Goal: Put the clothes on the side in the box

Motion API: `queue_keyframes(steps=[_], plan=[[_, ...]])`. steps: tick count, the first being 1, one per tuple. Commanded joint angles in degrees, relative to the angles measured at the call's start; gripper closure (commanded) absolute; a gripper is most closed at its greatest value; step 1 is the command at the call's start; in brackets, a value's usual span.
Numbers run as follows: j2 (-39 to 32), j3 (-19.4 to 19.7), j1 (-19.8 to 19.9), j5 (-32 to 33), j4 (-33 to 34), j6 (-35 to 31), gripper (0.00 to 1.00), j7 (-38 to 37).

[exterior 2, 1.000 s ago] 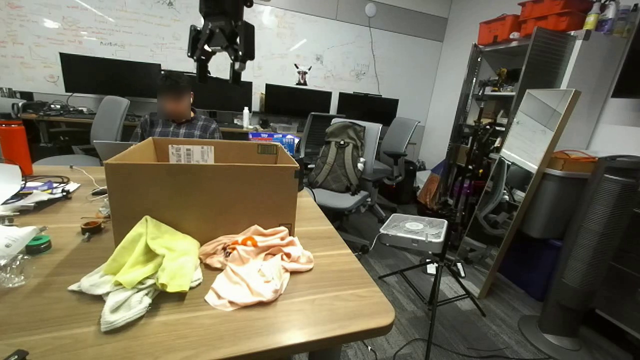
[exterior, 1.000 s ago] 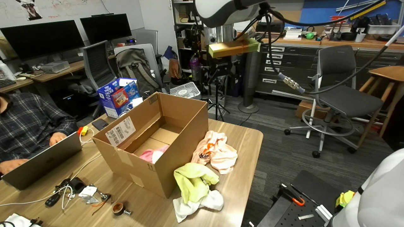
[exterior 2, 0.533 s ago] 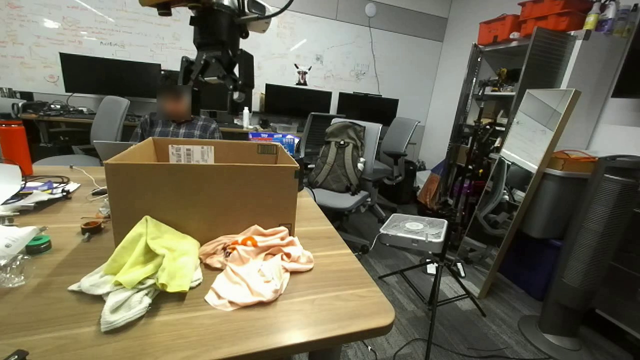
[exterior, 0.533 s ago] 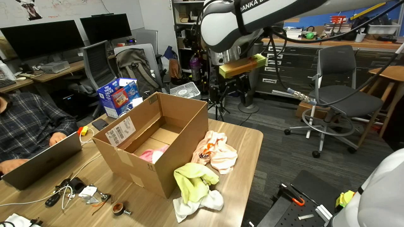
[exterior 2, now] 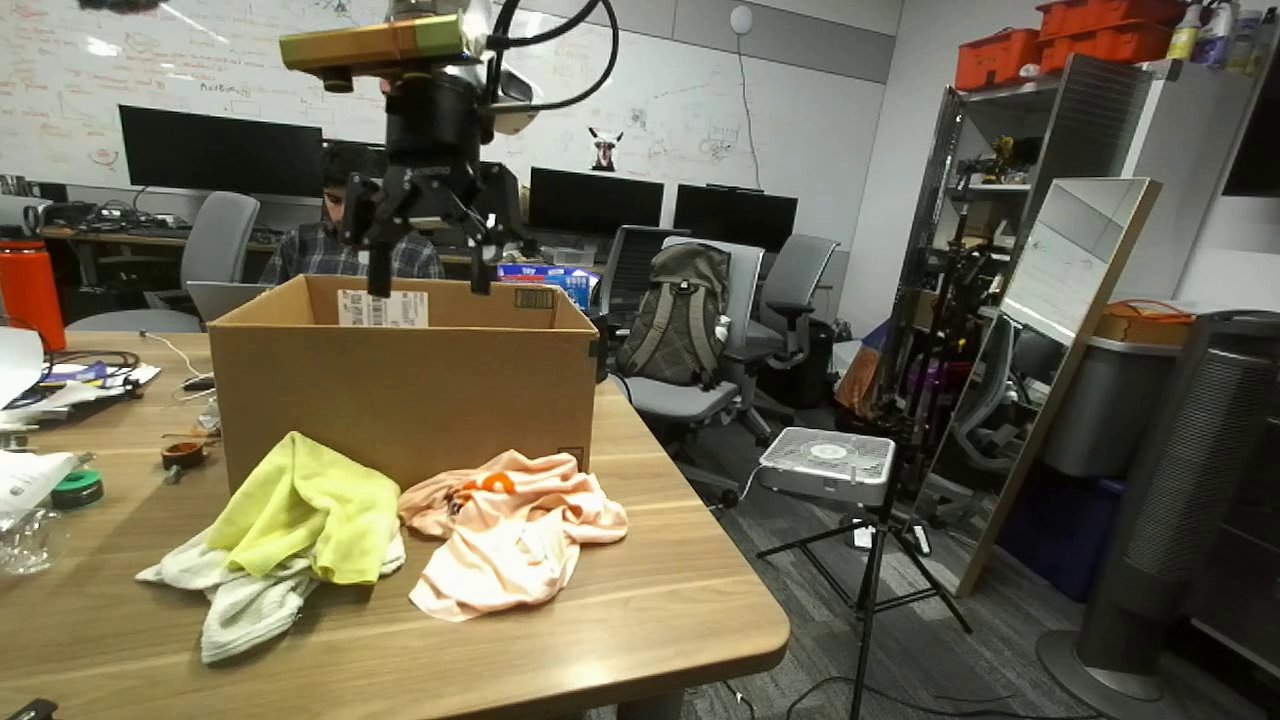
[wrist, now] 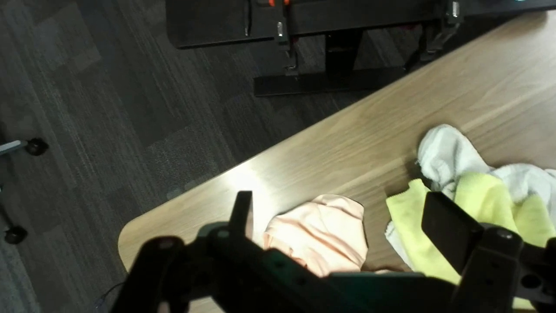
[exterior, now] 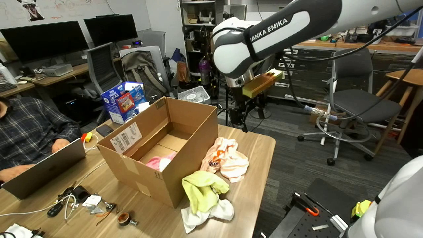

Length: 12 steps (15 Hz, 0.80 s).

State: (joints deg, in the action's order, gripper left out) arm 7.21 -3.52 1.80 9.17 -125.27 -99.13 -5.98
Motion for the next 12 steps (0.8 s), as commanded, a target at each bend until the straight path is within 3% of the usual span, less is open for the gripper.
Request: queue_keyframes(steps=[1,6,12], plan=[[-0.8,0.5,-1.1,6.5,-1.5,-0.1,0.00,5.2],[-2.3,0.6,-1.9,11.3,-4.4,-2.9,0.00,9.9],[-3.4,1.1,-2.1,8.3,-7.2,-6.9,0.00,18.3]])
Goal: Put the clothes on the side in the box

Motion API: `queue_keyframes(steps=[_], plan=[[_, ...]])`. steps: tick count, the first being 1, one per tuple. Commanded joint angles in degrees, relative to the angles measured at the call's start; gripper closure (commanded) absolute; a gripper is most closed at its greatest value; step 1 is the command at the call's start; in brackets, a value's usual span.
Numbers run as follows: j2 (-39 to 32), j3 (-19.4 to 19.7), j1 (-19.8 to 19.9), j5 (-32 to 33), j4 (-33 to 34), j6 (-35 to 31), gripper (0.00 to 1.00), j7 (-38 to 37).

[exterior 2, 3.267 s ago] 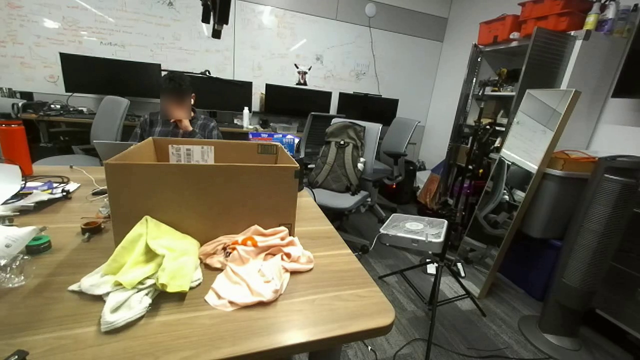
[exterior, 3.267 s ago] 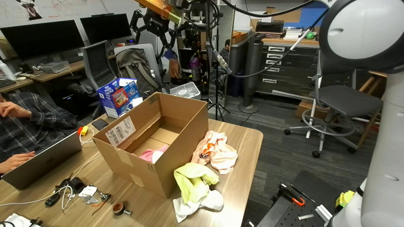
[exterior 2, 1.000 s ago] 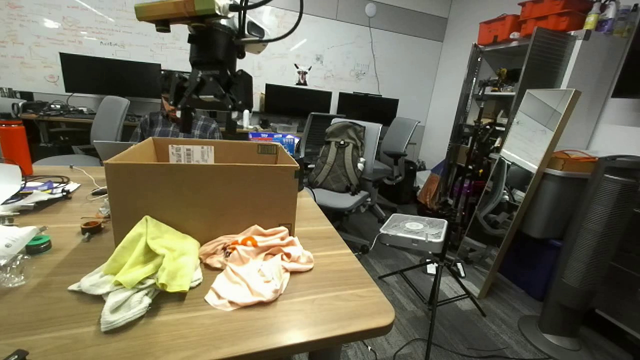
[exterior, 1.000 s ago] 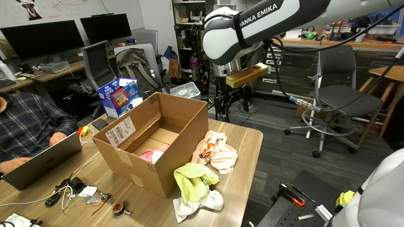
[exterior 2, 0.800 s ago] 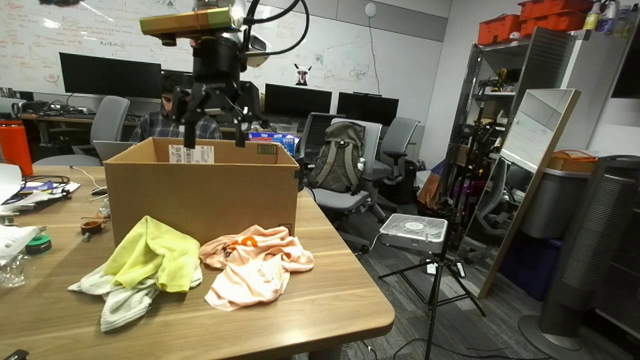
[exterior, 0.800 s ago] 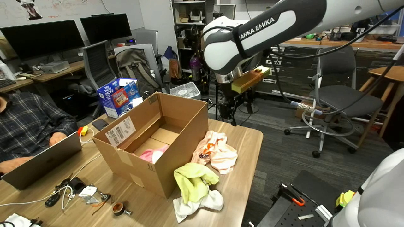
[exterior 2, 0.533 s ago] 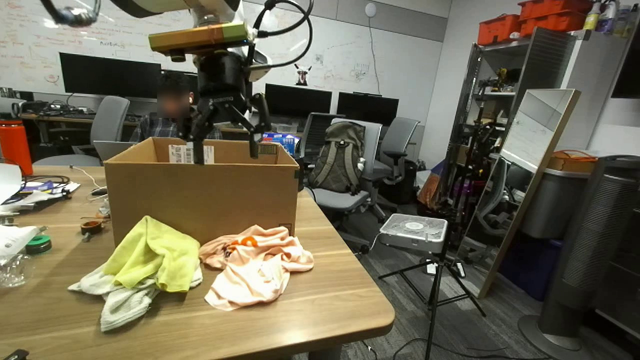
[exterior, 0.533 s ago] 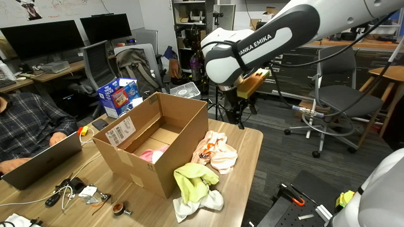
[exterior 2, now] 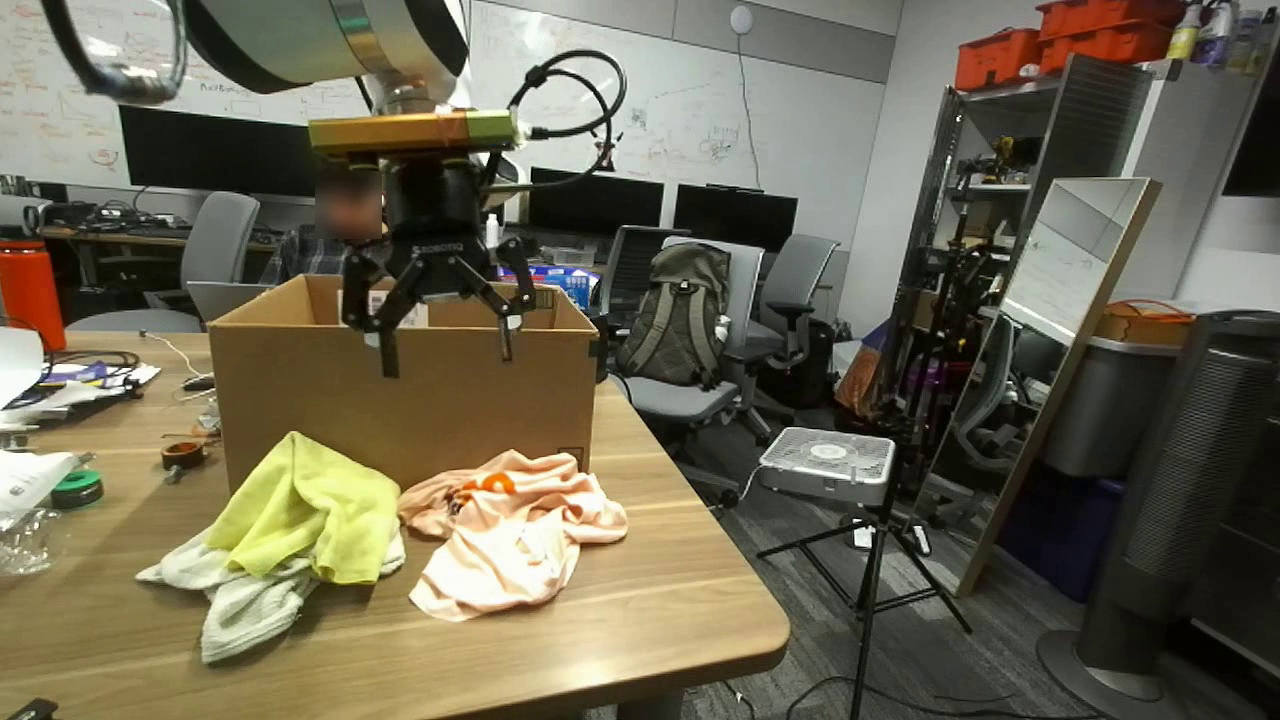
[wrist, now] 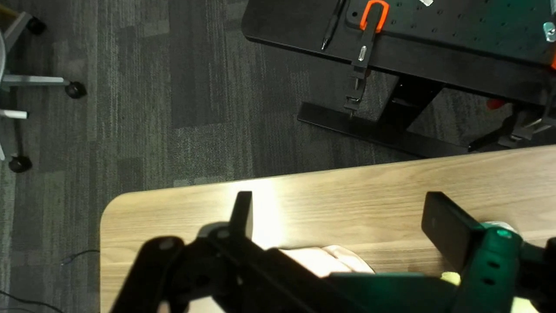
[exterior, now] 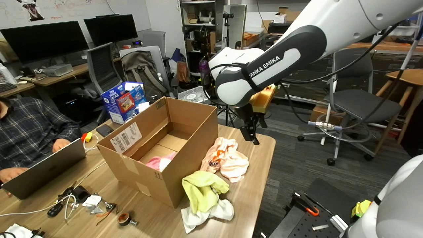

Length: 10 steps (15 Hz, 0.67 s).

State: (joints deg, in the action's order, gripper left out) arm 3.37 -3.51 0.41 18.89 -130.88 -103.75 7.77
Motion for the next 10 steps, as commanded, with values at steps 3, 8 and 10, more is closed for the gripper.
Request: queue_keyframes(steps=[3,8,10], plan=[[-0.2,1.3,-0.6,-3.6,-2.9,-4.5,0.00,8.3],[-1.9,1.5,-0.7,-12.8,-4.8,-9.4,0.00,16.5],[-2.5,1.3,-0.8,-17.1,-5.4,-11.4,0.00,20.4]])
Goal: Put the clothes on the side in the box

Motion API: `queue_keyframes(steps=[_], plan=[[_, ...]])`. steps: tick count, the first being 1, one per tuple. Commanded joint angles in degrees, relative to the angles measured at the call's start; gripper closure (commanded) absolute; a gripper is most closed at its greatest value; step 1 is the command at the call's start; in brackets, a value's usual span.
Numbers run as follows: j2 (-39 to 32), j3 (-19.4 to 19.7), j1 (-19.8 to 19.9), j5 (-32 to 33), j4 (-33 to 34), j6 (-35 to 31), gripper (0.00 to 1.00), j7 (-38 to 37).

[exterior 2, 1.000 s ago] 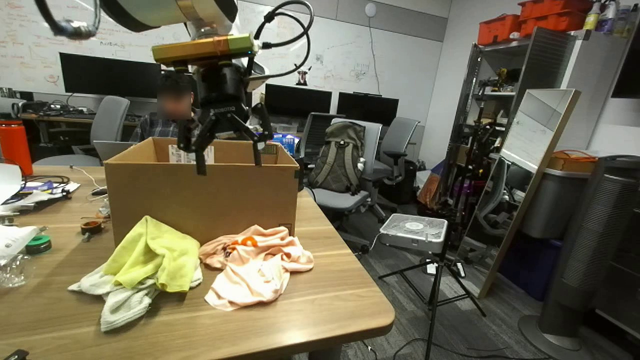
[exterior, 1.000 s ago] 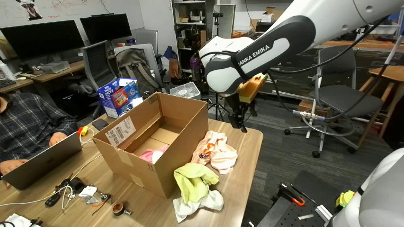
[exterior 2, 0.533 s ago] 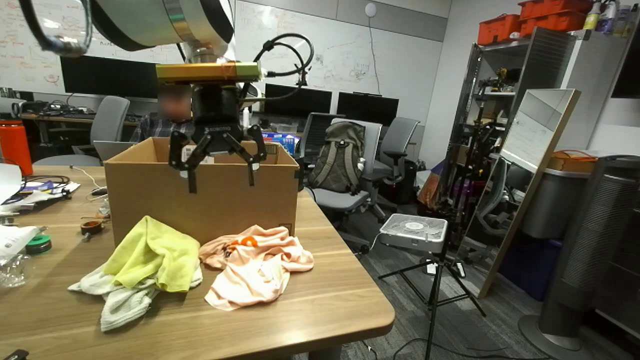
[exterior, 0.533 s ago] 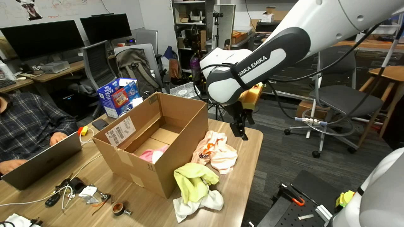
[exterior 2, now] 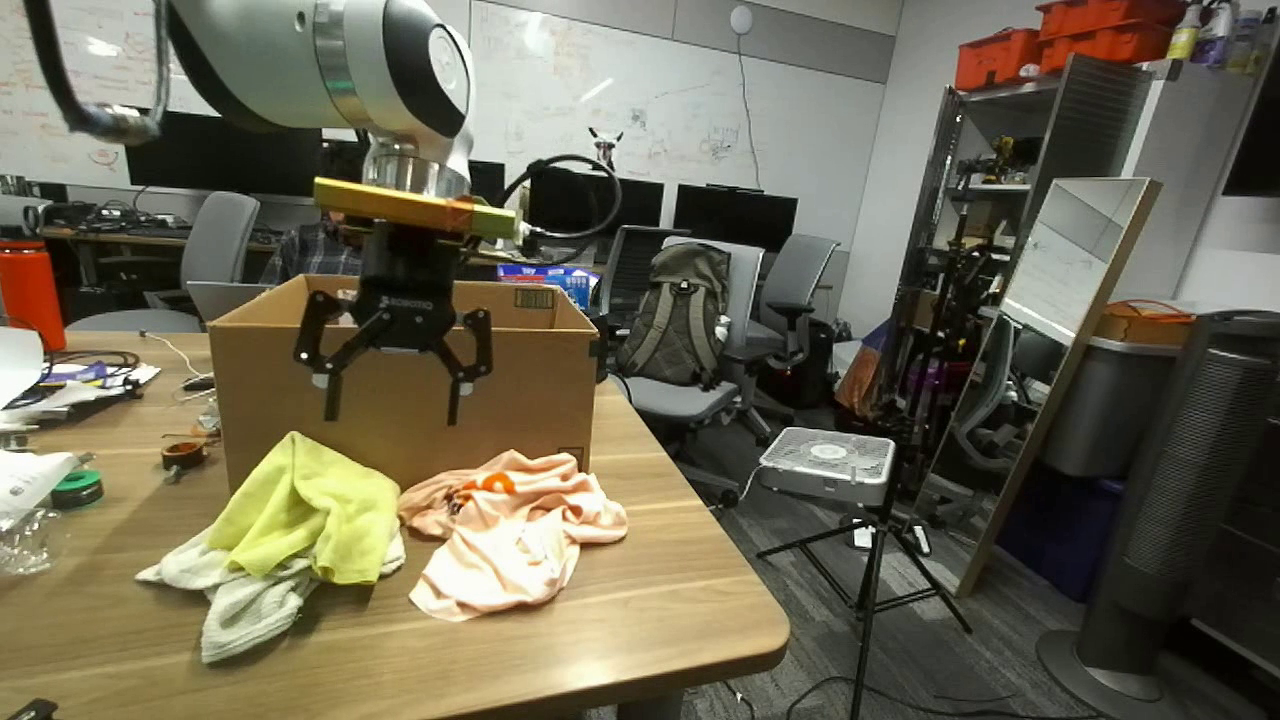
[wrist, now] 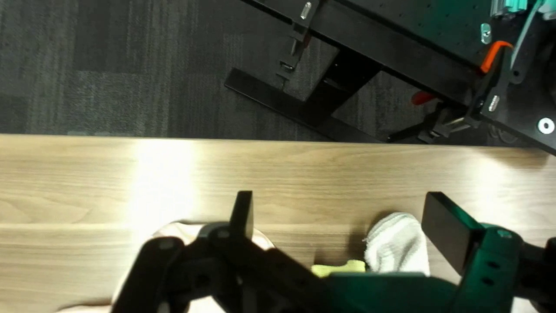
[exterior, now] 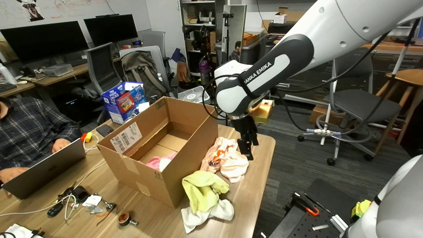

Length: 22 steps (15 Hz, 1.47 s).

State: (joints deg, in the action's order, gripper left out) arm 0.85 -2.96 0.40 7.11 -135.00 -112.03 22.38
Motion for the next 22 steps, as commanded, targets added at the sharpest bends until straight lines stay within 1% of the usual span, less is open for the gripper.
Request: queue_keyframes(steps=[1,5,8,16,22], plan=[[-0.1,0.7,-0.8,-7.1,-1.6,-3.9,0.00,7.5],[-0.8,0.4,-0.9,-15.3,-3.6,-10.9,0.00,16.8],[-1.4,0.1,-1.1,-22.9,-5.3,-15.2,0.00,24.9],[-3.4,-0.9,-1.1,-38.9,-8.3,-20.5,0.00,42.9],[-4.9,-2.1,-1.4,-46.9,-11.6,-23.3,0.00,54.4]])
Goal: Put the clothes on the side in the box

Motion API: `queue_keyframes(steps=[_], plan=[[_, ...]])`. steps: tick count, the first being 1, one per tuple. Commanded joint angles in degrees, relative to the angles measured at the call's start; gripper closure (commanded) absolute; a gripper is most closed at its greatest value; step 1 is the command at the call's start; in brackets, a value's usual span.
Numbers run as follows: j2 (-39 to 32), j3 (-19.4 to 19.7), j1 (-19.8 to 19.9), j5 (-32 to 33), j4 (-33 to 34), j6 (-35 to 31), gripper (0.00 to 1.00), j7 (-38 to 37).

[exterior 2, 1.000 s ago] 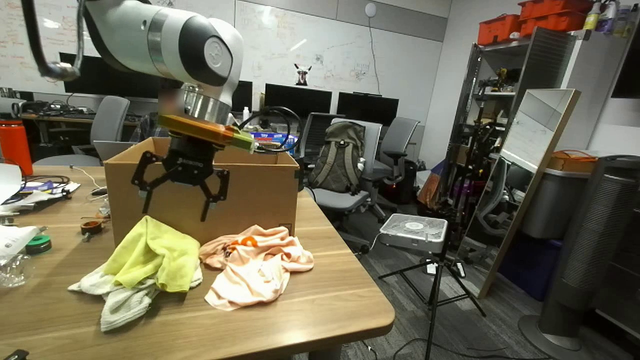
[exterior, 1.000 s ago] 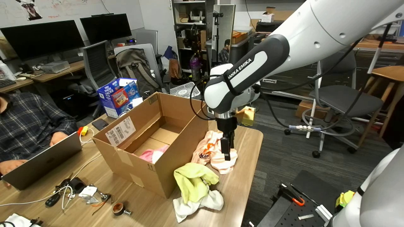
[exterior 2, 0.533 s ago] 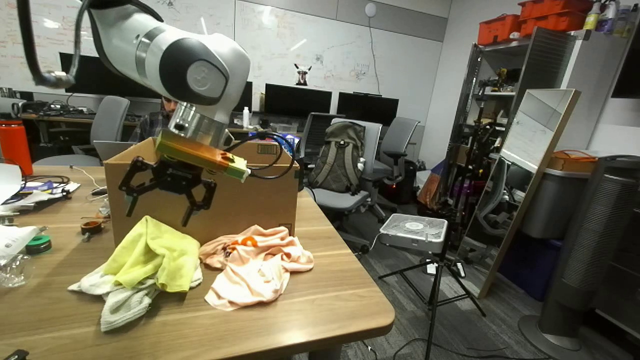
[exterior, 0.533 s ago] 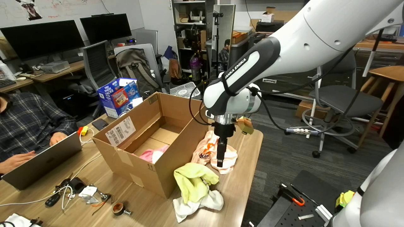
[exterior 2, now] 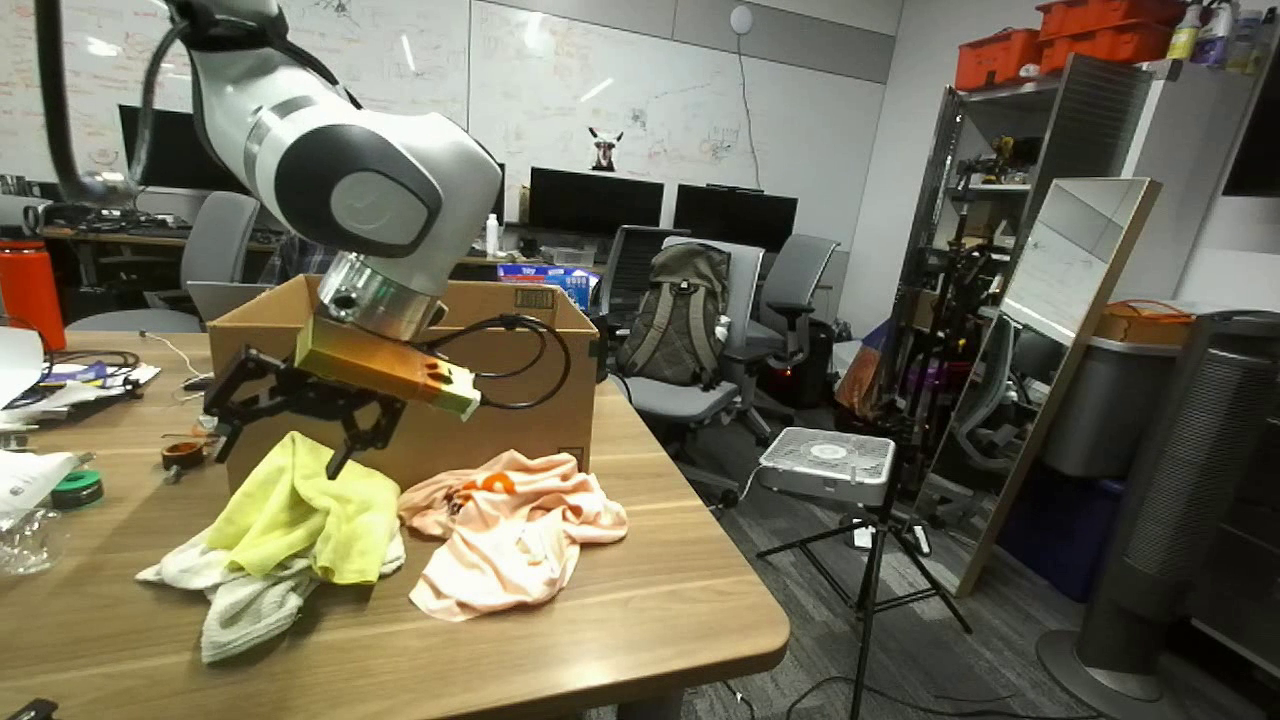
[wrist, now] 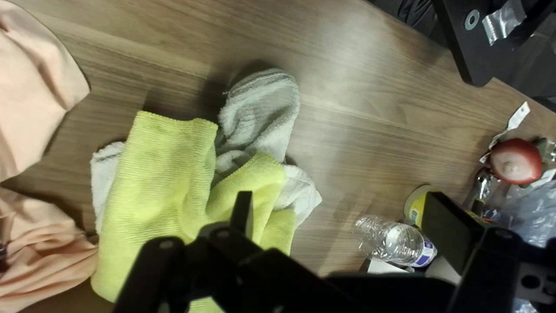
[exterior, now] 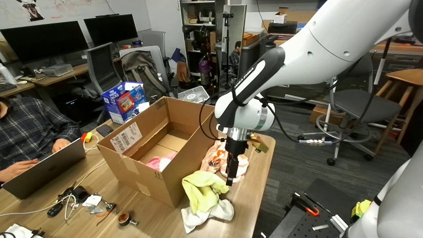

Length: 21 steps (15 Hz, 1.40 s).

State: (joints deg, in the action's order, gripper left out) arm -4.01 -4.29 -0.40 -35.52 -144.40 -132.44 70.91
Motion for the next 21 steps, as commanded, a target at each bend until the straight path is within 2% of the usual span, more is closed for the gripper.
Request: queue_keyframes(steps=[1,3,9,17,21], plan=[[-0.5,-1.1,-0.7,-5.9,-2.7,-3.6,0.00,8.0],[-1.2,-1.9,-1.0,-10.1,-3.3,-4.8,0.00,12.3],[-3.6,-4.4,-2.2,-28.1,-2.6,-5.5,0.00,28.4],[-5.4,-4.0,-3.5,-37.3,-1.8,-6.2,0.00,45.0],[-6.2,-3.9,-3.6,-46.4,-0.4,-8.8,0.00,53.9]])
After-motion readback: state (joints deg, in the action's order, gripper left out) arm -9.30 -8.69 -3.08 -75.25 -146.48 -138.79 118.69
